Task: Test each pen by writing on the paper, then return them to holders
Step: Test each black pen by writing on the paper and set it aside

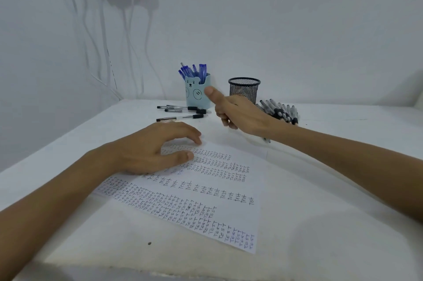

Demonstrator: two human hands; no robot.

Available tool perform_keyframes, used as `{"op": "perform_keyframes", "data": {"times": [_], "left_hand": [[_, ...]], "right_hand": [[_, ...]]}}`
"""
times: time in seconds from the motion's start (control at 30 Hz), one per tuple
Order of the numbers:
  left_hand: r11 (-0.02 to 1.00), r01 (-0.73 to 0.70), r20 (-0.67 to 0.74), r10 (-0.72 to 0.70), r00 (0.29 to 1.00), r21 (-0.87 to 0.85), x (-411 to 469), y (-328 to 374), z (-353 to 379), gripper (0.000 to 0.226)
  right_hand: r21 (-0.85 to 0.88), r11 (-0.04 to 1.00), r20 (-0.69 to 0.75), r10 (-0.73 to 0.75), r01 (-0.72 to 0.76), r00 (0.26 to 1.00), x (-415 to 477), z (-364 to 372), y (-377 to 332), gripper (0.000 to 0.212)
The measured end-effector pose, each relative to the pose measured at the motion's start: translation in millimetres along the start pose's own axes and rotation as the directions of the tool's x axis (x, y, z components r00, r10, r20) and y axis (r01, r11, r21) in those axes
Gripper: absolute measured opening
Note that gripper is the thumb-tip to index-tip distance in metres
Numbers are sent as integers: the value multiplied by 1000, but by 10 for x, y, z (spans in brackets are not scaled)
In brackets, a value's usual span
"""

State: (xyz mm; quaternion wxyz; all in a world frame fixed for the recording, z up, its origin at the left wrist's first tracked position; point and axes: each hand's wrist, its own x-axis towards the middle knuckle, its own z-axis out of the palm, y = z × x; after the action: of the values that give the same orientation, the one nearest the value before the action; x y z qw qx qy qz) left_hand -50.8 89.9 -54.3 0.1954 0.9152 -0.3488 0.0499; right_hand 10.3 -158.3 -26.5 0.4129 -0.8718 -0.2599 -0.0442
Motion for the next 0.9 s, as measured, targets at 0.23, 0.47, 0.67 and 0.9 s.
{"op": "perform_keyframes", "data": {"times": [0.23, 0.47, 0.67, 0.9], "left_hand": [[998, -54, 105, 51, 993, 30, 26, 214, 47, 43], [998, -55, 104, 53, 993, 12, 31, 263, 70, 44], [998, -58, 98, 57, 994, 10, 29, 272, 67, 44], [998, -55, 101, 54, 993, 7, 34, 293, 60, 44]], "right_hand": [[447, 890, -72, 131, -86, 989, -293, 28, 152, 61], [473, 867, 3, 175, -156, 985, -478, -5, 244, 55], [484, 857, 108, 143, -177, 984, -532, -77, 240, 20], [363, 928, 64, 63, -82, 996, -610, -34, 216, 13]]}}
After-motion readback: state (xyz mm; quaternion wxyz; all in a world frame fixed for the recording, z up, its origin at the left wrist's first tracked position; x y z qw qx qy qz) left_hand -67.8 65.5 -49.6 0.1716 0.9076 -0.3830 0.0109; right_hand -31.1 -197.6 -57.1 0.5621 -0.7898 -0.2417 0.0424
